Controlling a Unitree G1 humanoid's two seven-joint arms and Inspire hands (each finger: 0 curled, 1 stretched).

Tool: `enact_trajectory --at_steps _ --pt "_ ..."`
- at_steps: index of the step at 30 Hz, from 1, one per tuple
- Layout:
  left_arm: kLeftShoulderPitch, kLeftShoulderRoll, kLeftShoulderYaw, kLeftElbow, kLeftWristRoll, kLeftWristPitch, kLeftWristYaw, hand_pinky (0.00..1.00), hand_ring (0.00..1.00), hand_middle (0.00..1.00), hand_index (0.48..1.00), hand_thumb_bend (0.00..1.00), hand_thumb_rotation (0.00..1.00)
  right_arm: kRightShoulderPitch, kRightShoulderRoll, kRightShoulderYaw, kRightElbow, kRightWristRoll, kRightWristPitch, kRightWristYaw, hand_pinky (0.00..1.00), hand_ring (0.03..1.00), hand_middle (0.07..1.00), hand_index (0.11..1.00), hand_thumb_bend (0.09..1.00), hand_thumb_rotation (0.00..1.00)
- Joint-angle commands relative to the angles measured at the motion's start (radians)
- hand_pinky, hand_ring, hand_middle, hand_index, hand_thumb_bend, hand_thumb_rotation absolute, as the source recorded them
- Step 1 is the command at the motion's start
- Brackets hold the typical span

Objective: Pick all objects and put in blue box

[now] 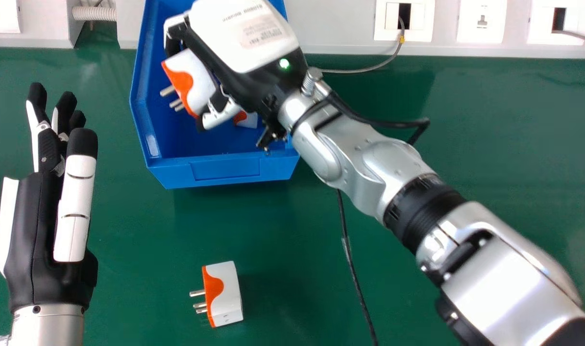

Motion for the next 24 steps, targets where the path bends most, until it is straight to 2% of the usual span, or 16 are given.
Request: enact_trajectory --at_steps 1,3,6,11,15,17,20,23,24 --pt "0.004 0.0 0.002 -0.02 -0.011 -0.019 -0.003 1.0 1.0 1.0 1.0 0.67 0.85 -0.075 0.017 0.011 0.02 0.007 0.004 -0.024 0.3 0.452 0.573 0.489 0.487 0.0" --pt "0.008 0.0 0.001 -0.023 -0.013 -0.018 -0.005 1.0 1.0 1.0 1.0 0.67 0.85 -0.096 0.03 0.016 0.05 0.014 0.019 -0.016 0.3 0.452 0.572 0.487 0.488 0.0" --pt "0.012 -0.001 0.0 -0.024 -0.009 -0.022 -0.005 1.0 1.0 1.0 1.0 0.67 0.85 -0.115 0.047 0.014 0.08 0.028 0.05 0.003 0.3 0.447 0.568 0.493 0.488 0.0" --pt "0.021 -0.003 0.0 -0.031 -0.022 -0.019 -0.008 1.0 1.0 1.0 1.0 0.7 0.84 -0.123 0.057 0.024 0.117 0.041 0.088 0.0 0.28 0.429 0.544 0.524 0.489 0.0" --pt "0.036 -0.01 -0.004 -0.054 -0.011 -0.009 0.006 1.0 1.0 1.0 1.0 0.71 0.84 -0.118 0.057 0.045 0.132 0.031 0.107 -0.031 0.28 0.428 0.55 0.516 0.489 0.0" --pt "0.041 -0.01 -0.004 -0.06 -0.007 -0.008 0.008 1.0 1.0 1.0 1.0 0.71 0.84 -0.115 0.06 0.043 0.138 0.041 0.11 -0.027 0.28 0.43 0.554 0.514 0.488 0.0" --pt "0.043 -0.009 -0.003 -0.066 -0.009 -0.002 0.007 1.0 1.0 1.0 1.0 0.72 0.84 -0.108 0.069 0.029 0.144 0.064 0.124 -0.012 0.27 0.428 0.568 0.515 0.485 0.0" --pt "0.044 -0.012 -0.004 -0.074 -0.002 0.007 0.015 1.0 1.0 1.0 1.0 0.72 0.84 -0.105 0.071 0.027 0.145 0.081 0.121 0.001 0.28 0.432 0.574 0.511 0.485 0.0" --pt "0.045 -0.011 -0.004 -0.073 -0.005 0.007 0.012 1.0 1.0 1.0 1.0 0.73 0.84 -0.104 0.07 0.029 0.145 0.084 0.123 0.006 0.28 0.436 0.577 0.51 0.485 0.0"
